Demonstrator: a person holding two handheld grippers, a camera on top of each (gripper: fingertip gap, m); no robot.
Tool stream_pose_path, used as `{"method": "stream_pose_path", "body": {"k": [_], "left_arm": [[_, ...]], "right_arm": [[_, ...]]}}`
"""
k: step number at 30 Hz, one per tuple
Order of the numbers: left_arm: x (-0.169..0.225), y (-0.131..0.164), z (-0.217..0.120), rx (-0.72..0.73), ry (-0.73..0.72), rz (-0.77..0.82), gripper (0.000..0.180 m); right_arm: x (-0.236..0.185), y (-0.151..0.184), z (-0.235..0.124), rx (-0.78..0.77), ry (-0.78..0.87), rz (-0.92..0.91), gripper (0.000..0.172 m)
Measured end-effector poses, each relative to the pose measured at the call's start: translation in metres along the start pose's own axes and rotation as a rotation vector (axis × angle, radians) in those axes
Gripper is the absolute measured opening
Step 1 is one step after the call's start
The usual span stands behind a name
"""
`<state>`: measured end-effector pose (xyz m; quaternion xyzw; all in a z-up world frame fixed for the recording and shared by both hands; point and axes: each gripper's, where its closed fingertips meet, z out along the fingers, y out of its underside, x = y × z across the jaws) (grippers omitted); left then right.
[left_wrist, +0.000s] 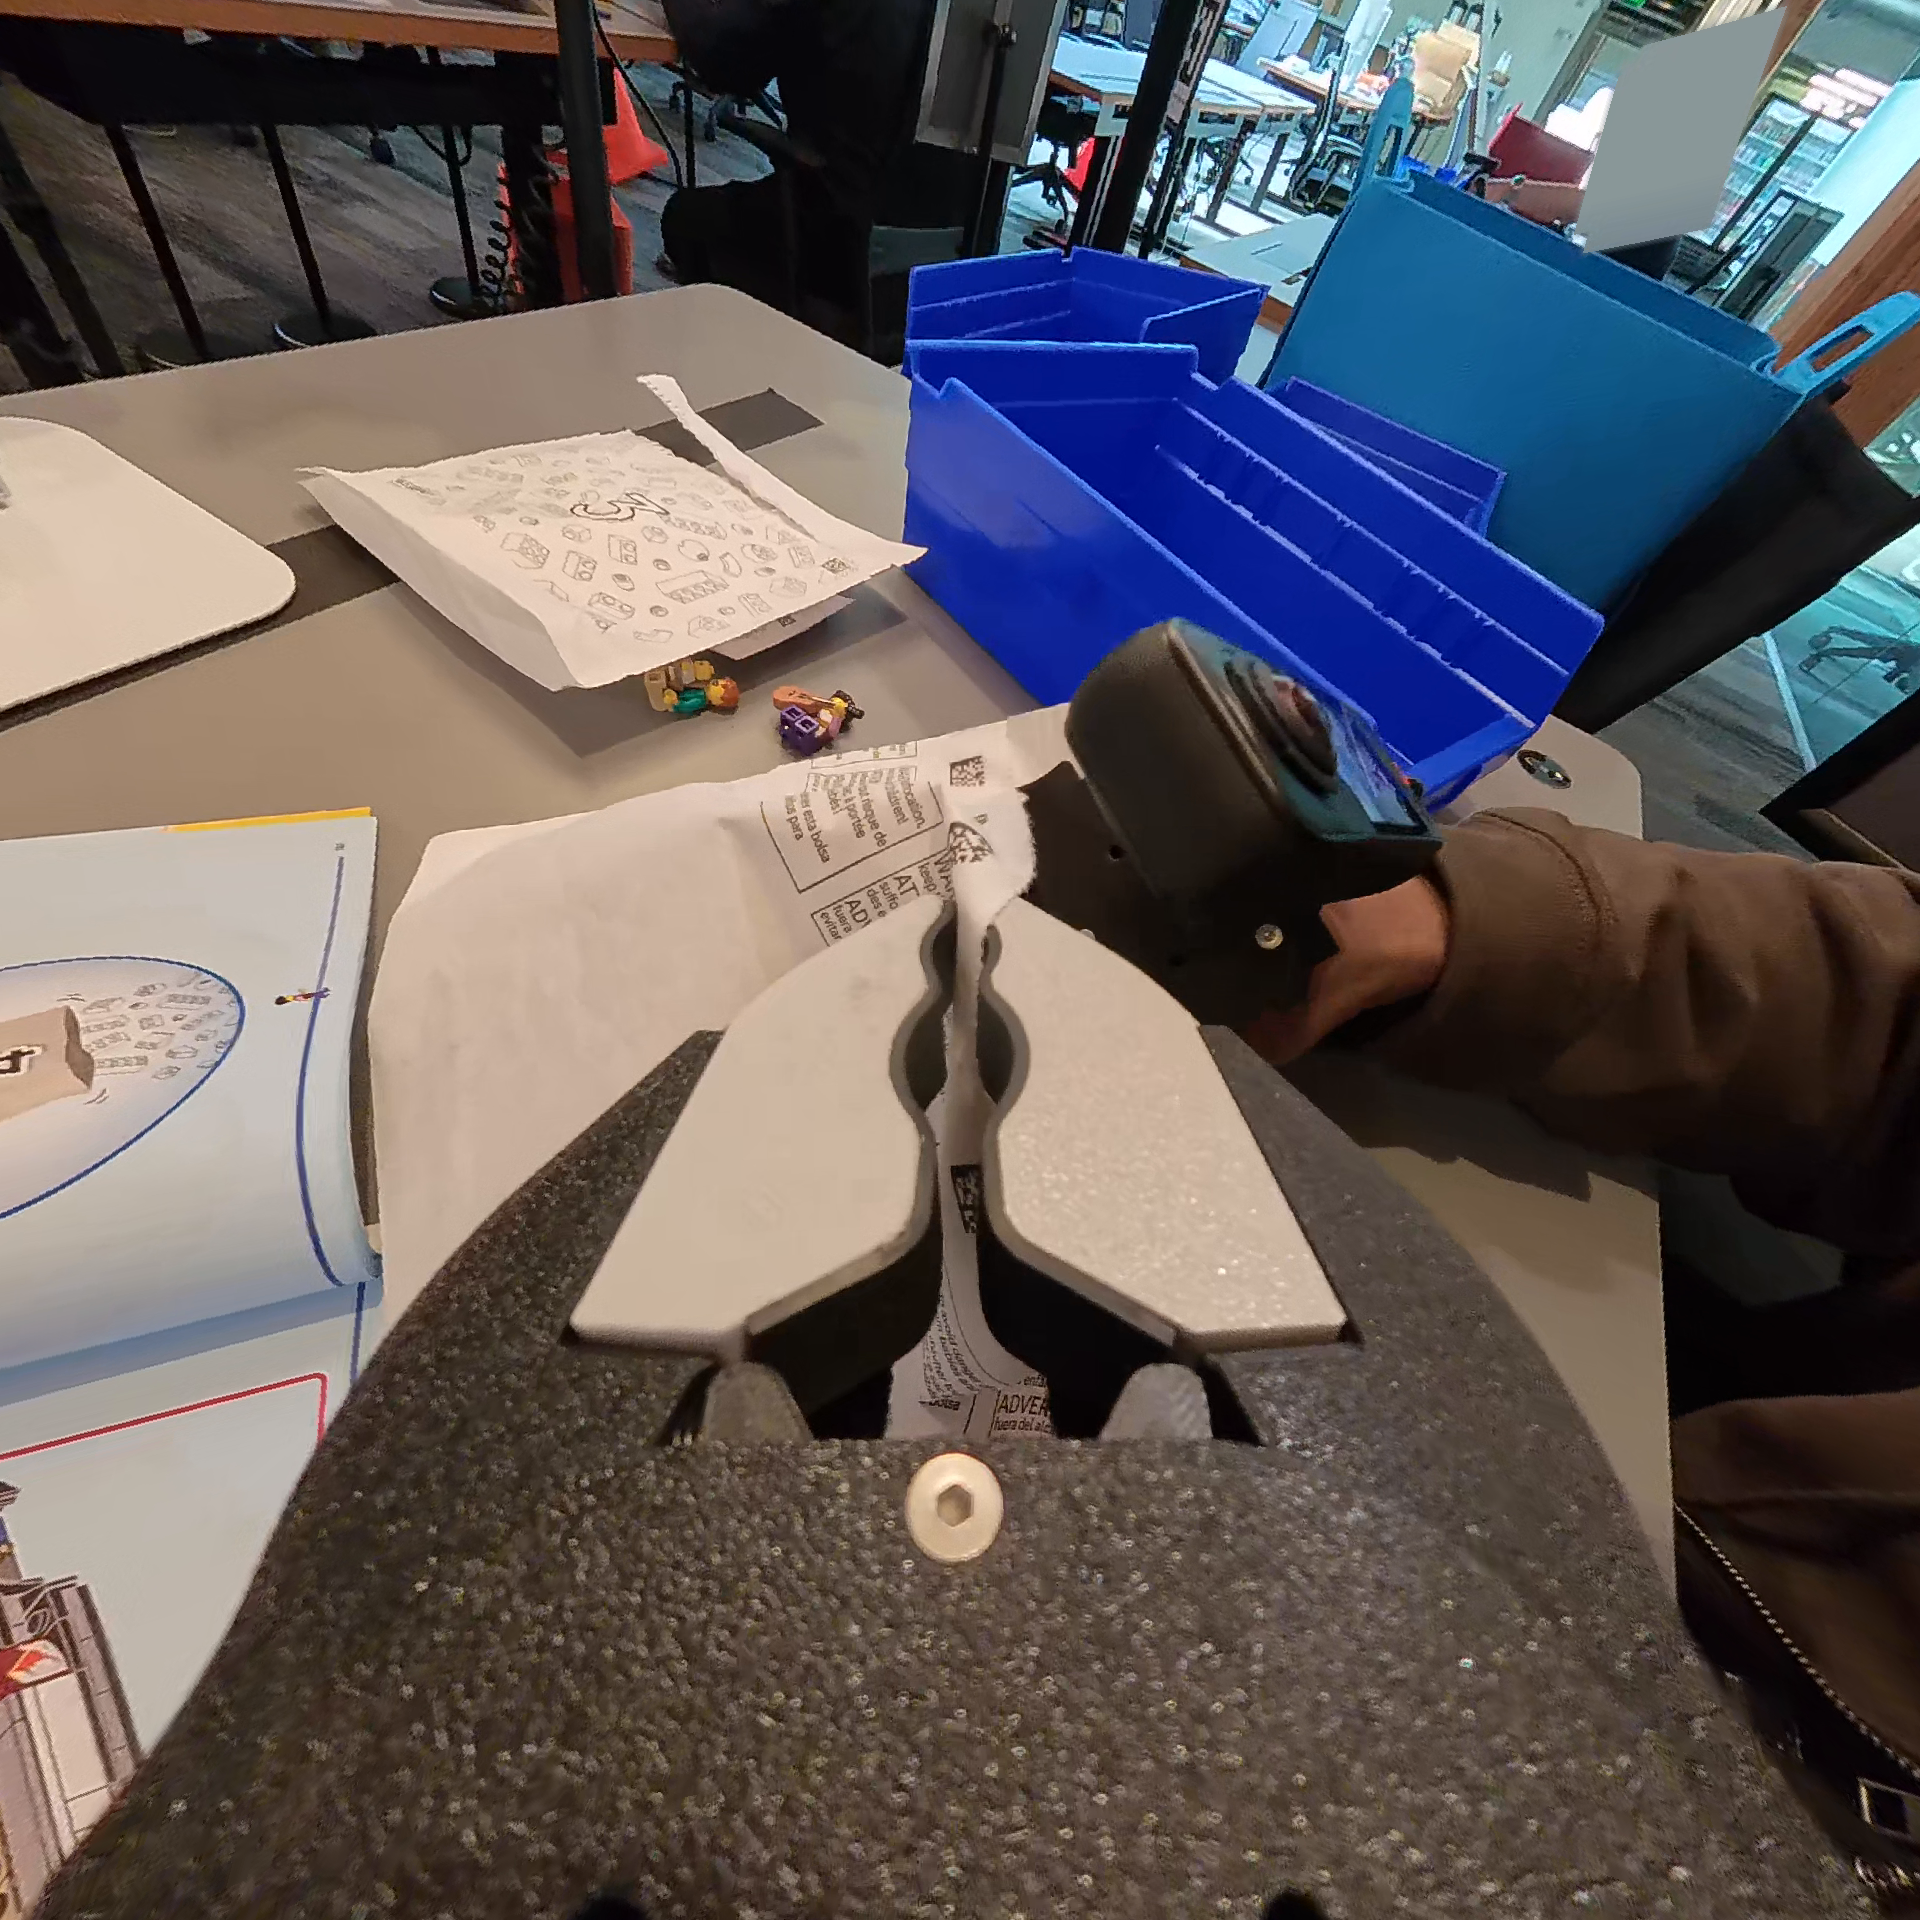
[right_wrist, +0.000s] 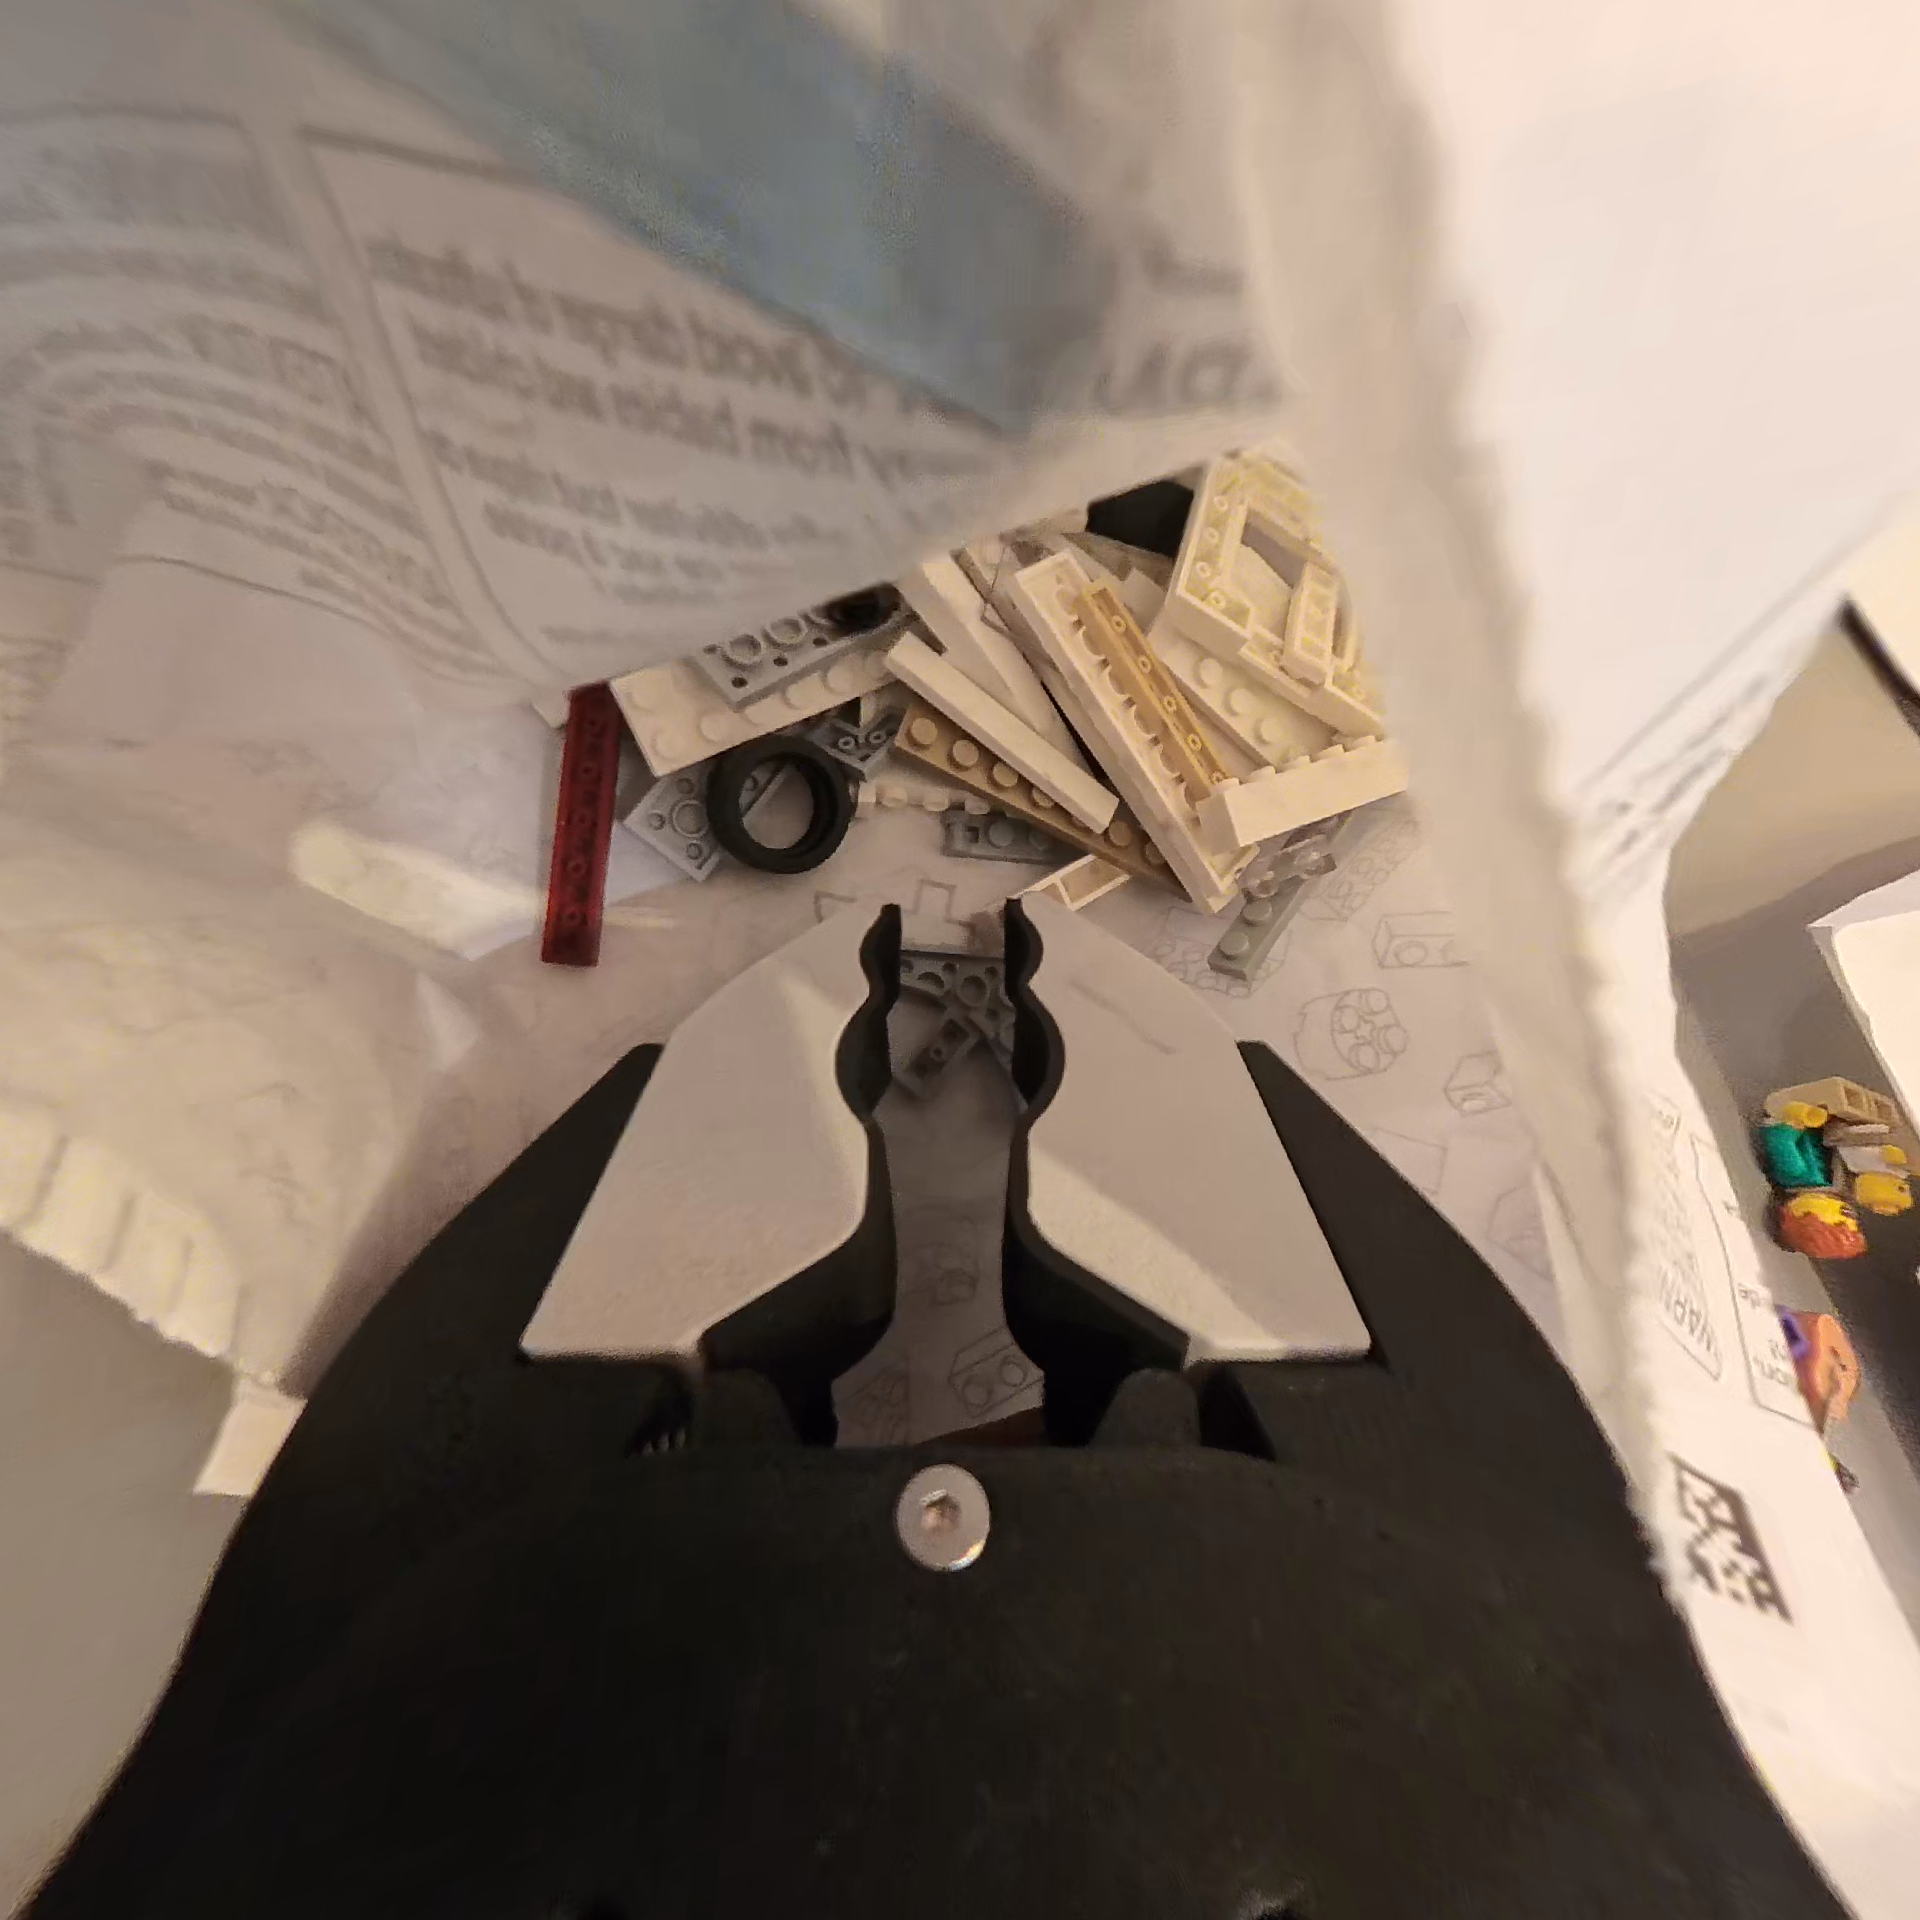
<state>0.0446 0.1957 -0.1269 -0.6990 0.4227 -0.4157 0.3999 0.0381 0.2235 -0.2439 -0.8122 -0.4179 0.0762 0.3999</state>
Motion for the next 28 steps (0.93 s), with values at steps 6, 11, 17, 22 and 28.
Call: {"method": "stream_pose_path", "body": {"k": [6, 11, 17, 22, 28], "left_arm": [[0.0, 0.0, 0.0, 0.001, -0.002, 0.002, 0.0], [0.001, 0.0, 0.001, 0.011, 0.022, -0.022, 0.0], [0.002, 0.003, 0.003, 0.009, 0.049, -0.057, 0.0], [0.003, 0.003, 0.004, 0.01, 0.058, -0.065, 0.0], [0.0, 0.004, 0.004, 0.02, 0.094, -0.14, 0.0]], "right_arm": [[-0.001, -0.001, -0.001, 0.009, -0.024, 0.011, 0.022], [-0.003, -0.004, -0.003, 0.033, -0.04, 0.011, 0.028], [-0.005, -0.006, -0.001, 0.026, -0.016, -0.015, 0.035], [-0.018, -0.01, 0.005, -0.003, -0.025, -0.124, 0.028], [-0.008, -0.014, 0.012, 0.002, -0.037, -0.059, 0.04]]}}
